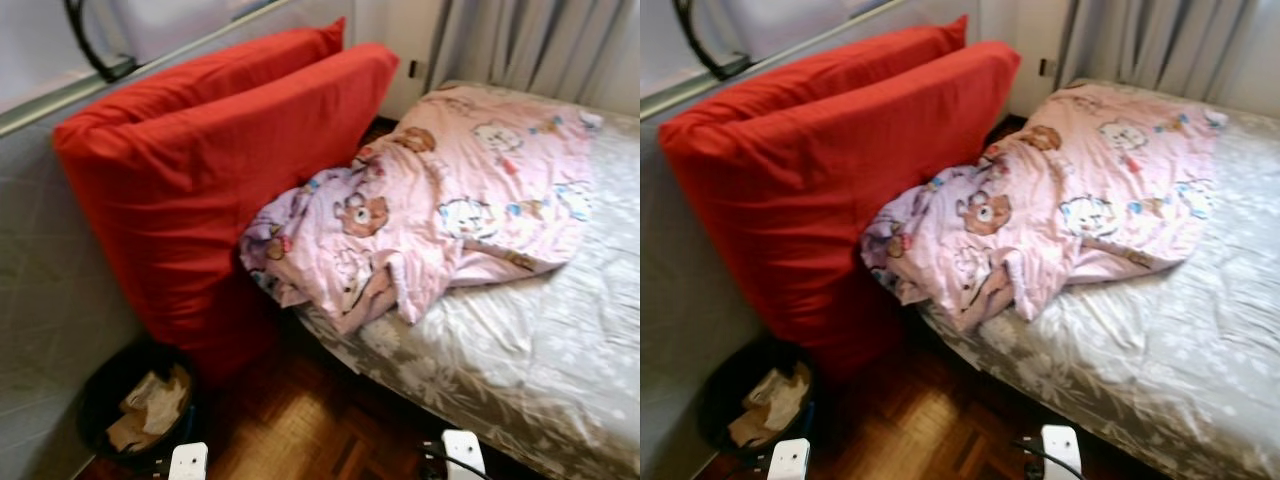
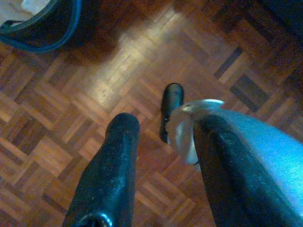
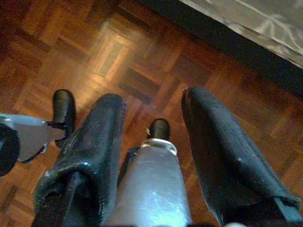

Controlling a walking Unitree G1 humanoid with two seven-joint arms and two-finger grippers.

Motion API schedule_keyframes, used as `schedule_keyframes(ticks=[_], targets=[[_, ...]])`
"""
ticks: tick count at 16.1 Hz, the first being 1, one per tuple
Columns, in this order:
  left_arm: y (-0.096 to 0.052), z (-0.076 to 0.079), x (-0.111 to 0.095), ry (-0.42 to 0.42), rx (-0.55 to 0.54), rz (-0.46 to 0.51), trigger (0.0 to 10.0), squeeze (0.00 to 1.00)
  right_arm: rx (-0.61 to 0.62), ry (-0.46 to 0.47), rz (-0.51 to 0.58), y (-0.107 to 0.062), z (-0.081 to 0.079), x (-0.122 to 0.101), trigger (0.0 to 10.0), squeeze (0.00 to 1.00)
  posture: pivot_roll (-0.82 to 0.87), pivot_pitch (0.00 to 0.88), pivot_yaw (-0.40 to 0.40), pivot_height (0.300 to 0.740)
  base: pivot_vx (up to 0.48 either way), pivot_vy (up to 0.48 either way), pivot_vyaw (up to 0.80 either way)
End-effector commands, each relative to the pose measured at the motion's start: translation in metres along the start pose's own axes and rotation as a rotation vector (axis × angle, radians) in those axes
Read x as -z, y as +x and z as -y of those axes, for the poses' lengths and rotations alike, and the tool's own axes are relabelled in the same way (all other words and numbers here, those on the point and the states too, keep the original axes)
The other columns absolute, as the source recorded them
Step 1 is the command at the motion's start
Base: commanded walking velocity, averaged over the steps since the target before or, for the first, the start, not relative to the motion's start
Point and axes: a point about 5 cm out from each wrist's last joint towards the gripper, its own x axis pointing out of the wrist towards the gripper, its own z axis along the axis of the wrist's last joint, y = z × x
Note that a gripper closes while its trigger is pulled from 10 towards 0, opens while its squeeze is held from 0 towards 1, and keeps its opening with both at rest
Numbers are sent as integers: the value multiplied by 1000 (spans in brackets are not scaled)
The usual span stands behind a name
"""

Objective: Clean up the room

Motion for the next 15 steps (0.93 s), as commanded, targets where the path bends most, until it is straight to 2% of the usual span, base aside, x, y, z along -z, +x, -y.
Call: schedule_keyframes(ticks=[1, 4, 7, 9, 15], targets=[[-1, -2, 6, -7, -2, -23, 10000, 0, -1, 27, 2, 0, -2, 2, 10000, 0, 33, 61, 11, 740, 0, 0, 0], [-1, -2, 6, -8, -3, -22, 10000, 0, -13, 12, 1, -1, -3, 3, 10000, 0, 34, 63, 10, 740, 85, 0, 0], [-1, -2, 6, -7, -1, -22, 10000, 0, -11, -9, 7, 0, -2, 2, 10000, 0, 32, 63, 12, 740, 259, 0, 792], [-1, -2, 6, -7, 0, -22, 10000, 0, -13, 34, 9, 0, -2, 1, 10000, 0, 31, 65, 11, 740, 259, 0, 0], [-1, 0, 5, -8, 5, -21, 10000, 0, -7, 26, 15, 0, -1, -1, 10000, 0, 32, 62, 6, 740, 259, 0, 0]])
